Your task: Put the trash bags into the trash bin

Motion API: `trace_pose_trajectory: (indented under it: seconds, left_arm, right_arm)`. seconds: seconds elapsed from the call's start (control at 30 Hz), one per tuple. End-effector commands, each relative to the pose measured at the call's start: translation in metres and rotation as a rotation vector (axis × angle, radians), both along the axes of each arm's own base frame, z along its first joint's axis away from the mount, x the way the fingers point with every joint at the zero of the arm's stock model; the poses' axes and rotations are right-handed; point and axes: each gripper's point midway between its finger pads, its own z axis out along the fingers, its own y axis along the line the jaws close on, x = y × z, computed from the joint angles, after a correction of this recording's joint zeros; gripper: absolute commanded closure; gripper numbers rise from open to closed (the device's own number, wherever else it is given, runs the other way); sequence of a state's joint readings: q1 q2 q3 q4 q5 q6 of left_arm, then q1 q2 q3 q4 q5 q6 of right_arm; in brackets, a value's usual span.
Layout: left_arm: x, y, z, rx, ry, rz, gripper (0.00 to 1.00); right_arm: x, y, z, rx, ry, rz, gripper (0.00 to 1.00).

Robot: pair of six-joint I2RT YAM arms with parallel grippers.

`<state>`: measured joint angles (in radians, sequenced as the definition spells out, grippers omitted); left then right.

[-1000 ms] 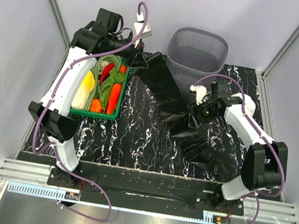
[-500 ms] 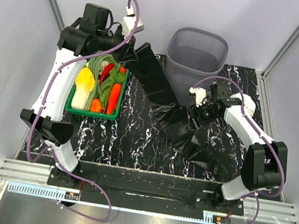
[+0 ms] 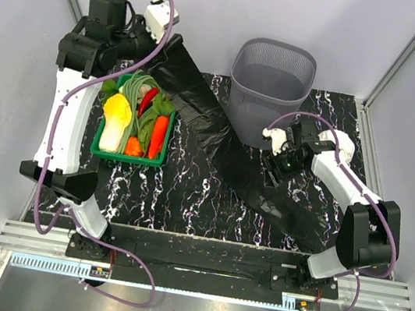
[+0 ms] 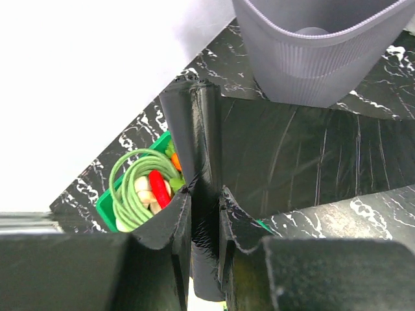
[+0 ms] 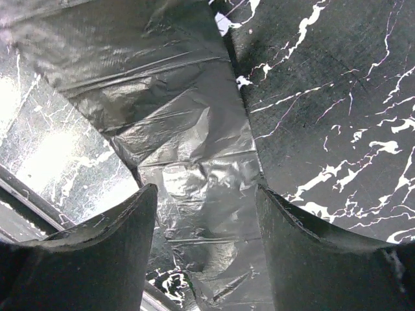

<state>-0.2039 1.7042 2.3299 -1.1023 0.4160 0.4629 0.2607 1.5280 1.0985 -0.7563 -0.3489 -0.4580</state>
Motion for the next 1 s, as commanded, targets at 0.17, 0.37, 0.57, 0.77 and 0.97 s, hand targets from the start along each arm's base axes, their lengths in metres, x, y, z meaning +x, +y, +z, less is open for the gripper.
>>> trace_pose_trajectory:
  seconds: [0.17, 0.37, 0.57, 0.77, 0.97]
  left_arm:
    - [-0.006, 0.026, 0.02, 0.036, -0.088, 0.088, 1.0]
    - [0.004, 0.035, 0.008, 0.075, -0.079, 0.114, 1.0]
    - [0.012, 0.046, -0.003, 0.101, -0.066, 0.154, 1.0]
    - [0.023, 0.071, -0.015, 0.138, -0.06, 0.248, 1.0]
    - [0.027, 0.095, -0.01, 0.144, -0.078, 0.344, 1.0]
  right_arm:
    - [-0.01, -0.014, -0.011, -0.062, 0.013, 0.034, 0.34]
    - [-0.024, -0.026, -0.029, -0.116, 0.036, 0.054, 0.35]
    - [-0.028, -0.031, -0.039, -0.141, 0.034, 0.059, 0.36]
    - [-0.029, -0.039, -0.046, -0.182, 0.024, 0.056, 0.37]
    - [-0.03, -0.047, -0.054, -0.222, 0.023, 0.052, 0.37]
